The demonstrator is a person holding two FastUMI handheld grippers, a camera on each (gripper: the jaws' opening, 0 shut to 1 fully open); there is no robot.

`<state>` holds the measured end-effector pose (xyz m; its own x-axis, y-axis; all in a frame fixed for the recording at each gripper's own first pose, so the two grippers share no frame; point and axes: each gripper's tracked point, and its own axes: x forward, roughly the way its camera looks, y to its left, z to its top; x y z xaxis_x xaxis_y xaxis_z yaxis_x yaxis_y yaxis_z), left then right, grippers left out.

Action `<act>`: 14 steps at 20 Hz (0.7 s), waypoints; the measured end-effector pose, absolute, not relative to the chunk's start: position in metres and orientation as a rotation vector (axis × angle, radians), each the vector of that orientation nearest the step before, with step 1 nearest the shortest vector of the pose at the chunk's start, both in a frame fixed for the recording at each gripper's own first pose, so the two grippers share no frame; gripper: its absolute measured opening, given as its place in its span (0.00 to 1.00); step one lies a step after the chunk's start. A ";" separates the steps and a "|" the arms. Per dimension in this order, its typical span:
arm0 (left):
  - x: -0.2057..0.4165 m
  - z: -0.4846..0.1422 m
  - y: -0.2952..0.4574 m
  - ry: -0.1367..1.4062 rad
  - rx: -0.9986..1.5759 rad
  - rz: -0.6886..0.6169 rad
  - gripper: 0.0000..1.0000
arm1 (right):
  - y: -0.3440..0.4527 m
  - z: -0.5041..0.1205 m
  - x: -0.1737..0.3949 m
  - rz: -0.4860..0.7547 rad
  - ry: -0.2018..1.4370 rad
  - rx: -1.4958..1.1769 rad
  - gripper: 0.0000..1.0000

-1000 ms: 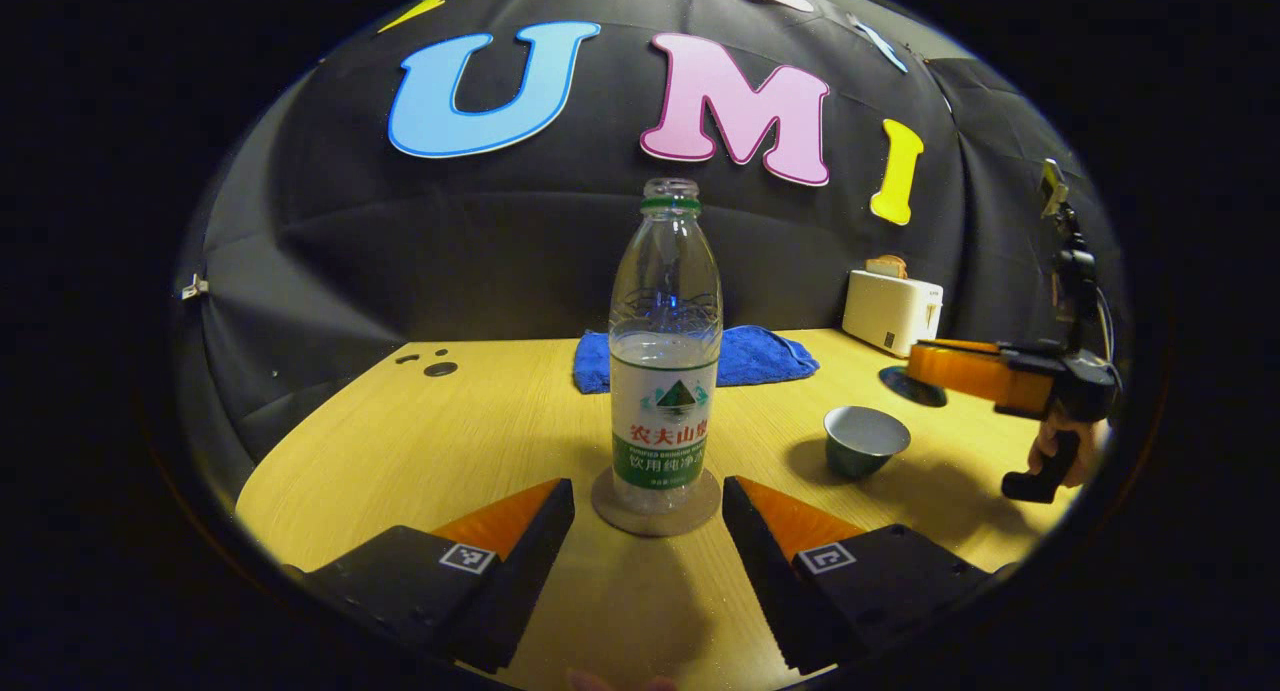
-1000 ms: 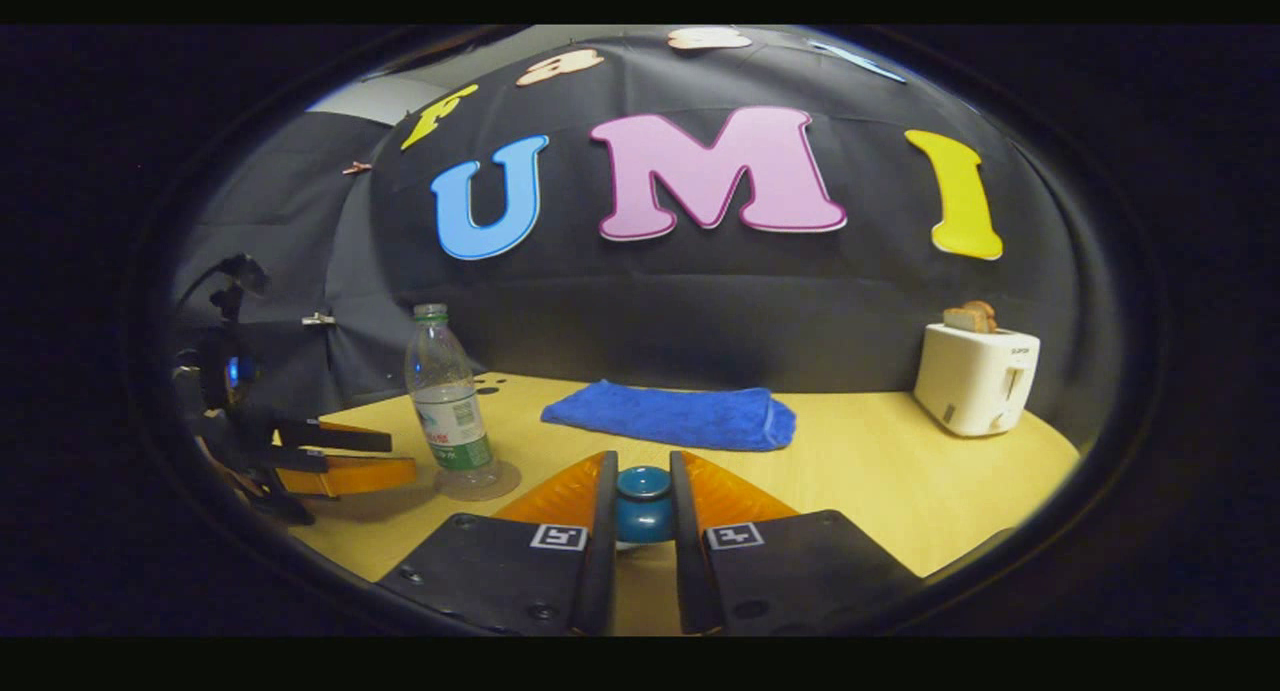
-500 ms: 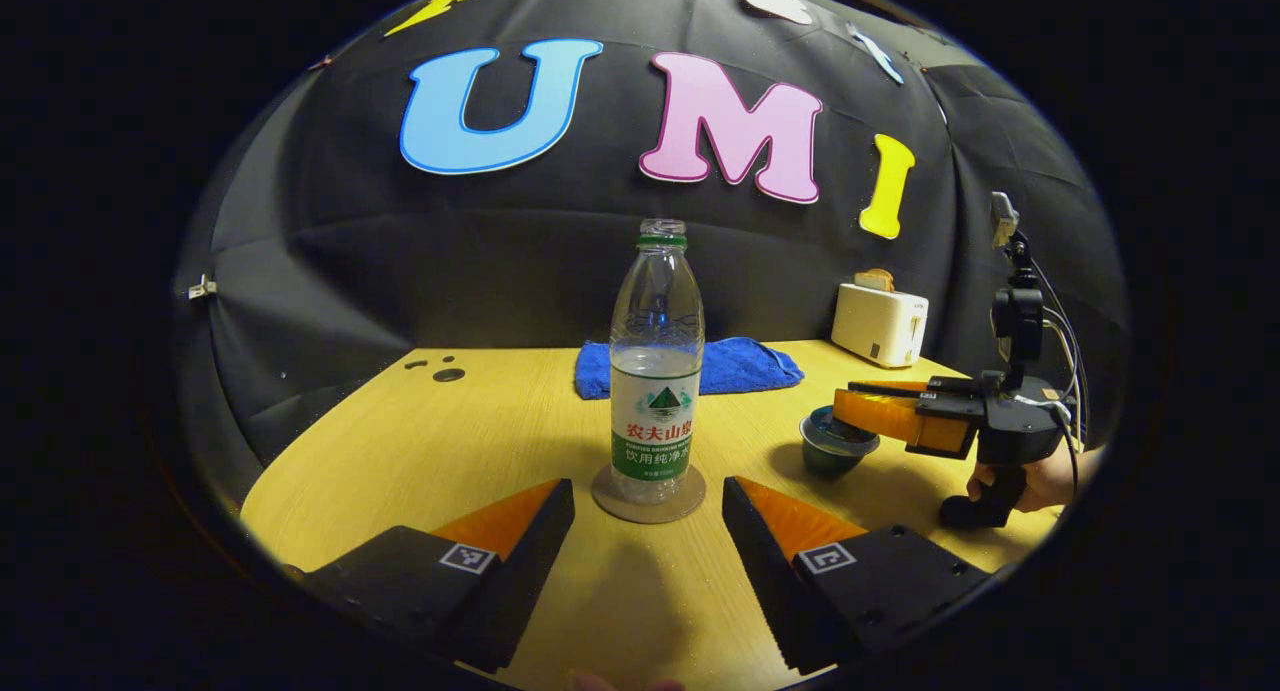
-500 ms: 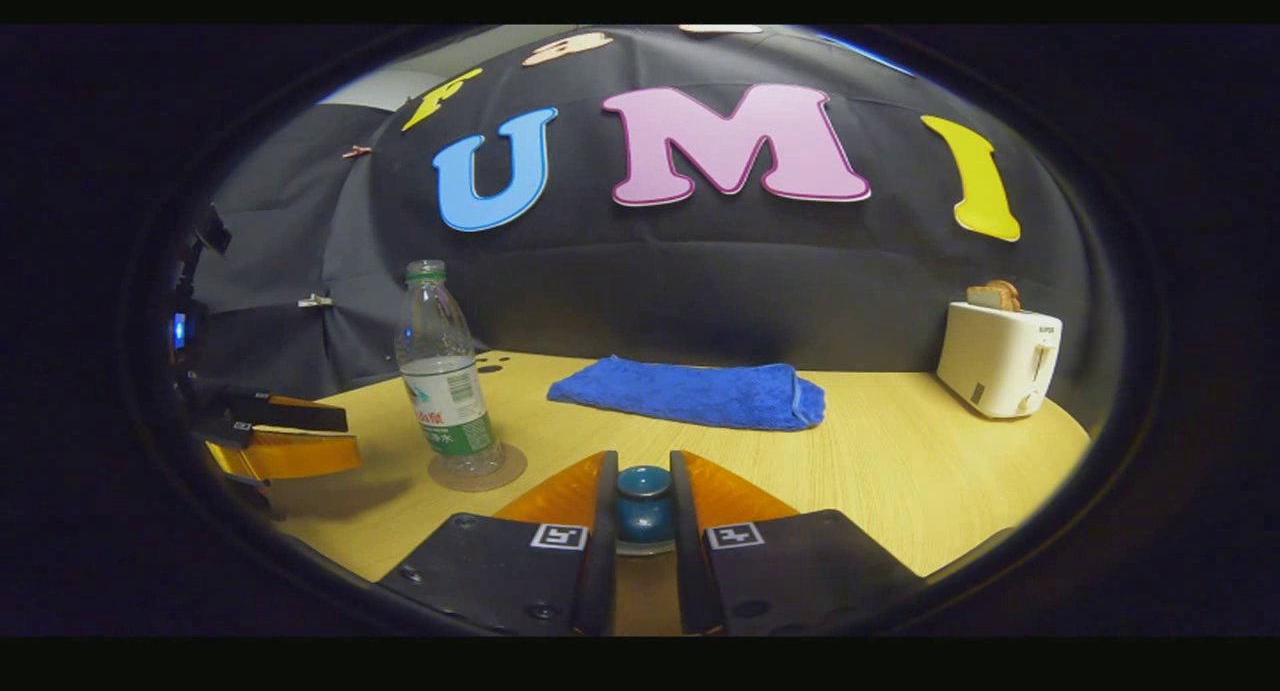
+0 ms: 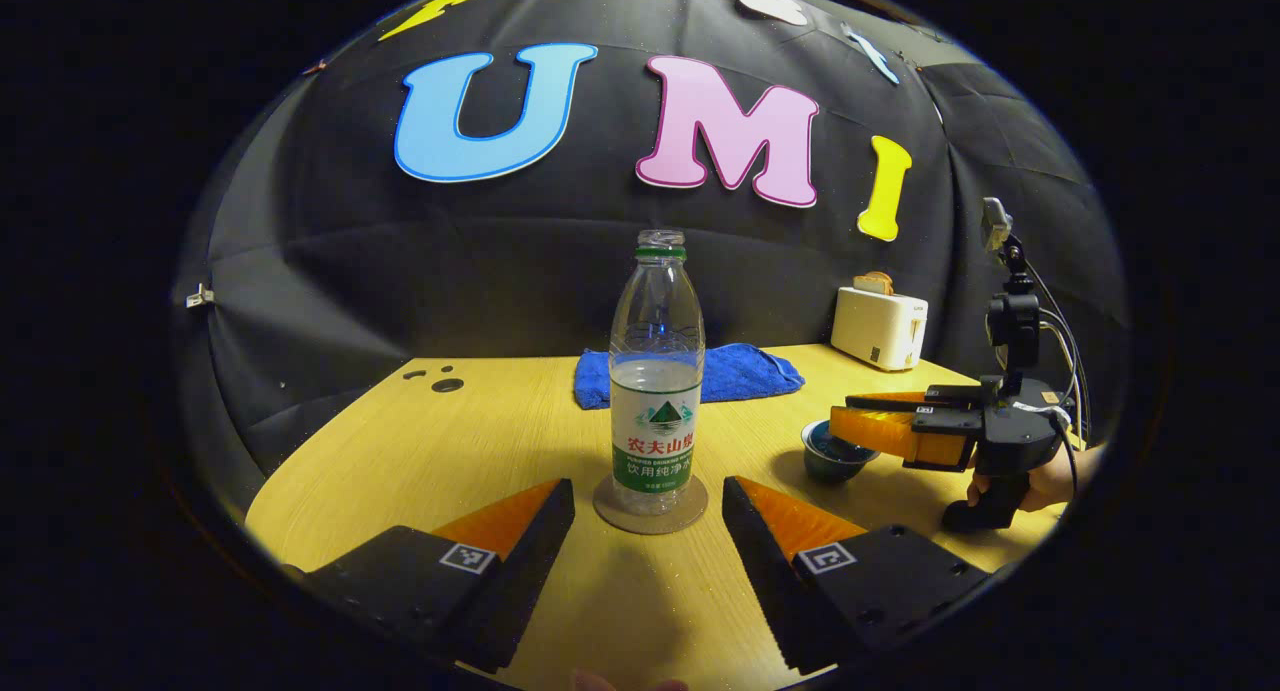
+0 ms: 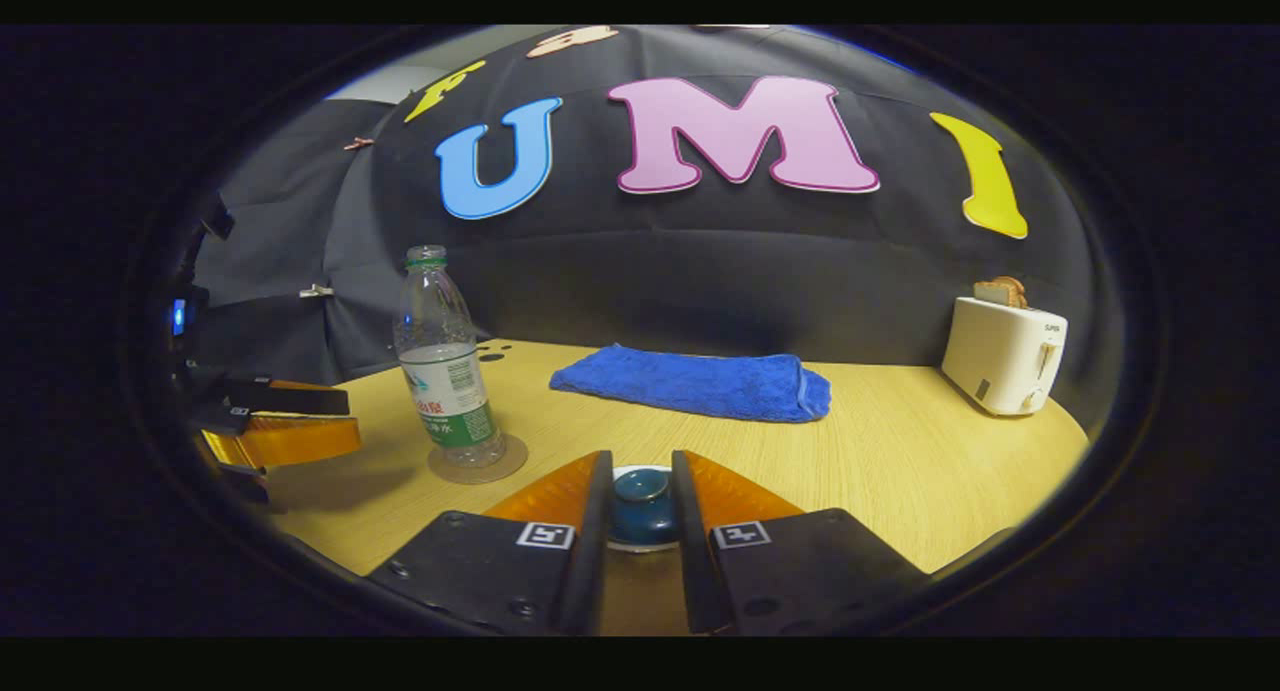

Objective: Open the teacup lid with one hand, grasp the water bottle and pour water into the teacup with the other hand; after pouring, place the water bottle on the coaster and then close the teacup lid.

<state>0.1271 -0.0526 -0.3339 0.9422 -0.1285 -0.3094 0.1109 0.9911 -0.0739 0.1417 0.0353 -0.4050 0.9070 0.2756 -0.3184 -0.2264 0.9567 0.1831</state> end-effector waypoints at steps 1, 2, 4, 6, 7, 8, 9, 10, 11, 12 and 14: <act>0.127 -0.333 -0.052 0.316 -0.056 -0.120 0.94 | 0.036 -0.405 0.142 0.260 0.351 0.145 0.37; 0.127 -0.331 -0.050 0.314 -0.056 -0.117 0.94 | 0.036 -0.404 0.141 0.262 0.352 0.151 0.37; 0.125 -0.328 -0.051 0.312 -0.061 -0.115 0.94 | 0.034 -0.401 0.140 0.256 0.345 0.166 0.44; 0.122 -0.323 -0.050 0.308 -0.061 -0.111 0.94 | 0.032 -0.392 0.138 0.251 0.328 0.173 0.51; 0.121 -0.321 -0.049 0.303 -0.061 -0.107 0.94 | 0.029 -0.385 0.138 0.243 0.315 0.167 0.53; 0.119 -0.316 -0.049 0.298 -0.064 -0.104 0.94 | 0.026 -0.377 0.136 0.236 0.298 0.166 0.55; 0.119 -0.311 -0.049 0.290 -0.070 -0.098 0.94 | 0.023 -0.368 0.134 0.227 0.283 0.165 0.57; 0.118 -0.303 -0.049 0.283 -0.077 -0.091 0.94 | 0.020 -0.356 0.131 0.220 0.267 0.164 0.57; 0.116 -0.296 -0.049 0.274 -0.083 -0.082 0.94 | 0.016 -0.345 0.128 0.212 0.256 0.154 0.57; 0.114 -0.287 -0.048 0.265 -0.087 -0.071 0.94 | 0.013 -0.335 0.124 0.208 0.251 0.142 0.57; 0.109 -0.271 -0.045 0.254 -0.091 -0.039 0.94 | 0.004 -0.308 0.116 0.195 0.237 0.112 0.64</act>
